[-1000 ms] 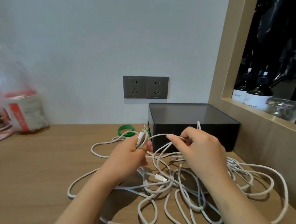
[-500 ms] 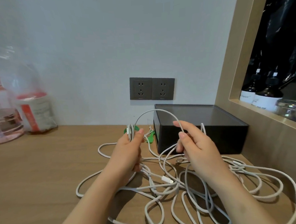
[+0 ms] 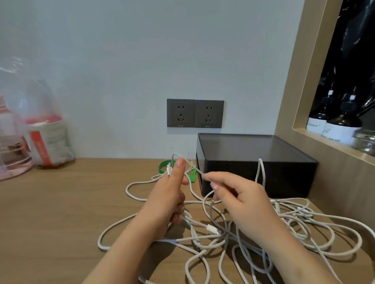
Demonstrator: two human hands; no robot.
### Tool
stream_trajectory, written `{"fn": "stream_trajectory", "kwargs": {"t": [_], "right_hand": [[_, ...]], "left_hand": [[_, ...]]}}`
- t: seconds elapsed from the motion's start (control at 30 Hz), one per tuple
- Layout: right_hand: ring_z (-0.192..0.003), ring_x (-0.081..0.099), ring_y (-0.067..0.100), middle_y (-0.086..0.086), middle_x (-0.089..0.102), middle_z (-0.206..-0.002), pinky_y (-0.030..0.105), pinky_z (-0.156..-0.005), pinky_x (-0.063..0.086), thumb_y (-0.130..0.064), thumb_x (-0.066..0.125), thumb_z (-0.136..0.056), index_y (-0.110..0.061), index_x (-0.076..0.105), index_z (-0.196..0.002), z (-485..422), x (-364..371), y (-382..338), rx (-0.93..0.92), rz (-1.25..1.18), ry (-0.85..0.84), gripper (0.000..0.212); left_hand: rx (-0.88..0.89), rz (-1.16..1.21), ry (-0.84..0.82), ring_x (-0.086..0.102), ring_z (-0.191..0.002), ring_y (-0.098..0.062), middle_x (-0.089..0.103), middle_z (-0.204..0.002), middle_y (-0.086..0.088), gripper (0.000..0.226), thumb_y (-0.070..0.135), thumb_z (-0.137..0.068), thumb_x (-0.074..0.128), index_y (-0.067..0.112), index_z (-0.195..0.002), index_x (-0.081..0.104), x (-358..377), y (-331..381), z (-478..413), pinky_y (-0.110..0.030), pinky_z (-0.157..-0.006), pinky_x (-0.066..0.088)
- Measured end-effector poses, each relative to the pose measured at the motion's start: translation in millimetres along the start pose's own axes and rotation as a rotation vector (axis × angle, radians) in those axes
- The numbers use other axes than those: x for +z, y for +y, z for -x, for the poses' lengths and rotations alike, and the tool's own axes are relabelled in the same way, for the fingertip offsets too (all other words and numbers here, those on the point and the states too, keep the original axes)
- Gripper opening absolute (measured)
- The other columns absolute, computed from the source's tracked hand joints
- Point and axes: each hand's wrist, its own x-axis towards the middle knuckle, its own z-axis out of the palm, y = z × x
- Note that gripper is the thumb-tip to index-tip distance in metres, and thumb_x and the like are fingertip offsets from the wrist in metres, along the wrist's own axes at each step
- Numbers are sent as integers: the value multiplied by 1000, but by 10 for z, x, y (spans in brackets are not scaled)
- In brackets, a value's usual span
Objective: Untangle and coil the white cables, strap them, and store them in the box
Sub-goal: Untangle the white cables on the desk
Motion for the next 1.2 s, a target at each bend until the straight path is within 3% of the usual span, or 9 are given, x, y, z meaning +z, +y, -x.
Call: {"fn": "stream_trajectory", "kwargs": {"t": [0.17, 0.37, 0.5, 0.63, 0.8, 0.93, 1.07, 1.13, 1.2], "right_hand": [[-73, 61, 8, -12, 64, -76, 26, -67, 52, -22, 56, -89, -38, 53, -84, 11, 19, 10, -5, 5, 41, 17], [-83, 58, 2, -15, 62, -79, 19, -74, 49, -24, 58, -88, -41, 57, -84, 35, 56, 2, -43, 122, -136, 18], [-87, 57, 0, -20, 61, -80, 19, -75, 50, -24, 59, -88, -37, 62, -90, 29, 65, 6, -51, 155, -186, 13], [-92, 56, -4, -30, 58, -82, 16, -80, 49, -24, 58, -89, -33, 67, -101, 26, 74, -12, -46, 153, -259, 18], [-101, 53, -12, -33, 58, -97, 4, -82, 42, -23, 57, -91, -35, 63, -115, 19, 84, -23, -36, 163, -328, 29], [-102, 53, -12, -25, 64, -103, 5, -84, 43, -24, 57, -91, -39, 60, -118, 22, 70, 0, 15, 158, -349, 31], [-80, 60, -9, -22, 65, -81, 11, -69, 48, -30, 54, -91, -36, 64, -106, 7, 16, -5, 87, 173, -356, 19], [-70, 61, -1, -12, 65, -73, 16, -66, 51, -38, 53, -90, -35, 64, -89, -8, -12, -18, 142, 220, -375, 11], [-69, 62, 6, -6, 64, -70, 26, -70, 55, -48, 51, -88, -36, 60, -76, -18, -35, 0, 183, 331, -404, 20]], "left_hand": [[-20, 186, 62, 19, -38, -7, 24, -48, 5, 75, 77, -47, 44, 16, -90, 48, -1, 42, 5, -17, -34, 19], [-4, 297, 37, 19, -40, -5, 23, -52, 5, 72, 66, -40, 64, 20, -95, 51, -23, 52, 13, -15, -33, 19], [15, 291, 69, 20, -39, -5, 26, -48, 7, 44, 48, -70, 66, 15, -97, 52, -22, 29, -25, -15, -32, 20], [49, 275, 162, 26, -41, -6, 33, -60, 1, 24, 38, -91, 54, 15, -95, 49, -40, -18, -101, -16, -32, 25], [81, 391, 173, 30, -36, -7, 33, -44, 5, 29, 34, -98, 44, 15, -76, 45, -54, -10, -129, -19, -35, 26], [44, 608, 143, 34, -34, -8, 34, -44, 4, 32, 34, -100, 40, 15, -74, 46, -63, 0, -140, -18, -34, 34], [7, 815, 136, 35, -33, -6, 34, -42, 5, 34, 36, -100, 37, 15, -74, 44, -92, 33, -181, -15, -35, 38], [-23, 898, 128, 31, -30, -5, 33, -42, 5, 34, 37, -100, 37, 16, -74, 43, -120, 49, -200, -11, -30, 30], [-43, 954, 119, 26, -28, -4, 31, -42, 6, 35, 37, -100, 38, 16, -72, 41, -166, 55, -209, -10, -26, 22]]}}
